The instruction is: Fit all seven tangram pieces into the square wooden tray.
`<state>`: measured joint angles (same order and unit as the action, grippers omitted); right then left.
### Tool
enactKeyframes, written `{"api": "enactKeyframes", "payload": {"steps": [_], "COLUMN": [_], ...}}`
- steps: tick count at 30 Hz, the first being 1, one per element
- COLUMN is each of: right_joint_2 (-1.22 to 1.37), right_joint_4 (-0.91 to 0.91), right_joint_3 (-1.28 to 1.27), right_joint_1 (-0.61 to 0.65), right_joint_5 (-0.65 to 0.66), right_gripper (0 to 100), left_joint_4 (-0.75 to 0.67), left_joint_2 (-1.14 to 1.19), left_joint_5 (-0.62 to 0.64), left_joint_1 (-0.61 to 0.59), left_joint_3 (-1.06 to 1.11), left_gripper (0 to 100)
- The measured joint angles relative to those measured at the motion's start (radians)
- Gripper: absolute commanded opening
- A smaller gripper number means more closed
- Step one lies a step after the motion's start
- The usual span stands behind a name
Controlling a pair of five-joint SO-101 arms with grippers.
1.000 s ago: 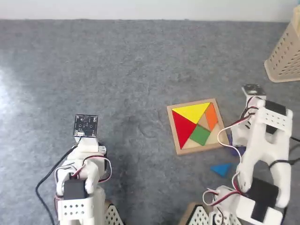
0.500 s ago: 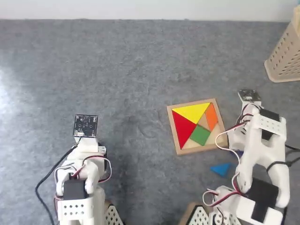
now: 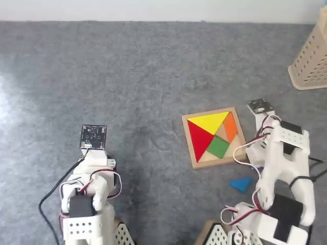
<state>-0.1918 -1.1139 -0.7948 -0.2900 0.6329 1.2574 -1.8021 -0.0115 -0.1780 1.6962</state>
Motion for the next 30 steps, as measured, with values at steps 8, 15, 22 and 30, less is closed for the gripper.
{"api": "enactKeyframes", "payload": {"steps": [8, 15, 22, 30], "right_joint_2": [0.0, 0.092, 0.161, 0.189], "right_joint_4": [0.002, 0.077, 0.08, 0.08], "right_joint_3": [-0.003, 0.021, 0.064, 0.161], "right_joint_1": [0.048, 0.048, 0.005, -0.138], "right_joint_5": [0.006, 0.014, 0.015, 0.017], "right_gripper": [19.7, 19.5, 15.1, 3.3], "left_joint_4": [0.0, 0.0, 0.0, 0.0], "left_joint_2": [0.0, 0.0, 0.0, 0.0], "left_joint_5": [0.0, 0.0, 0.0, 0.0], "left_joint_1": [0.0, 0.0, 0.003, 0.0], "left_joint_3": [0.0, 0.0, 0.0, 0.0], "left_gripper": [1, 1, 1, 1]}}
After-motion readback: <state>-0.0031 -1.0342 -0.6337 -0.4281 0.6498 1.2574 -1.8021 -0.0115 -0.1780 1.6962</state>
